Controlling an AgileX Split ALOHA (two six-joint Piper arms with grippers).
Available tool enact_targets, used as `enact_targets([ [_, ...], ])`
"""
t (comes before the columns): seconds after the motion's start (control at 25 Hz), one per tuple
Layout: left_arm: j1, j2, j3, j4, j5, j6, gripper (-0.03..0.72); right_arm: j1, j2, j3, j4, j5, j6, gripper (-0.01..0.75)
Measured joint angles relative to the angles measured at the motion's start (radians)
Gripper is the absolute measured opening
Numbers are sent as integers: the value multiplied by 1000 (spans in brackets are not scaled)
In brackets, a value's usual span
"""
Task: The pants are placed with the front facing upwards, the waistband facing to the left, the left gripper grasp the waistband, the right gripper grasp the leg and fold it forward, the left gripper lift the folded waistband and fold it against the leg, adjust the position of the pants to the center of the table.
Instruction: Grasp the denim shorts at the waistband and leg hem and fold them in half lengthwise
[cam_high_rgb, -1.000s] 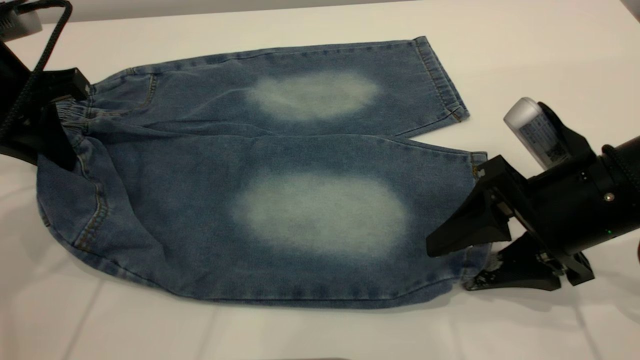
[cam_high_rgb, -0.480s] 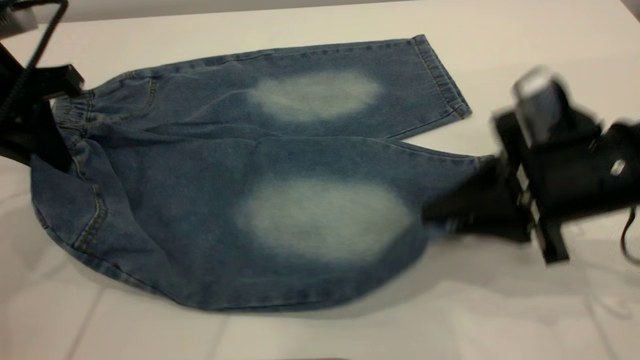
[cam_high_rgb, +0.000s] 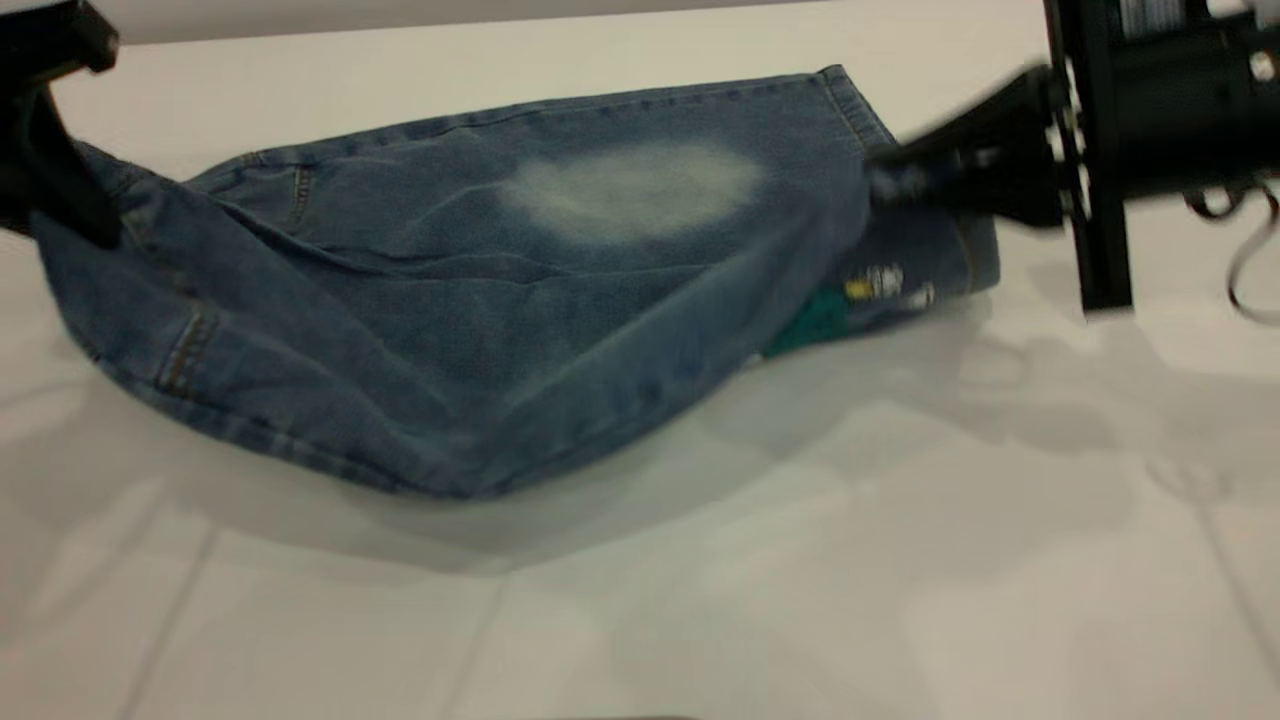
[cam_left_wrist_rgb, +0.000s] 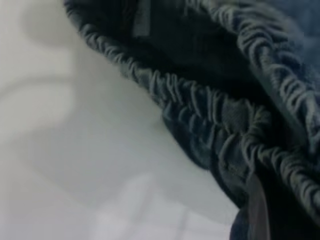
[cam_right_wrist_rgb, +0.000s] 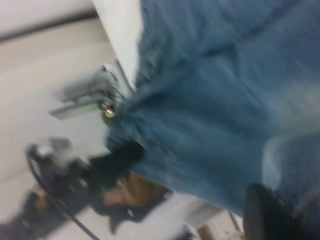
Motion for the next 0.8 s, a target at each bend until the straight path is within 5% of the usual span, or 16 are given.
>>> enact_targets([
  [0.16,0,0,0,-156,-94,-1,56,0,0,-119,-6,-19,136,29],
  [0.8,0,107,0,-638,-485,-4,57,0,35,-383,-19,-465,419,29],
])
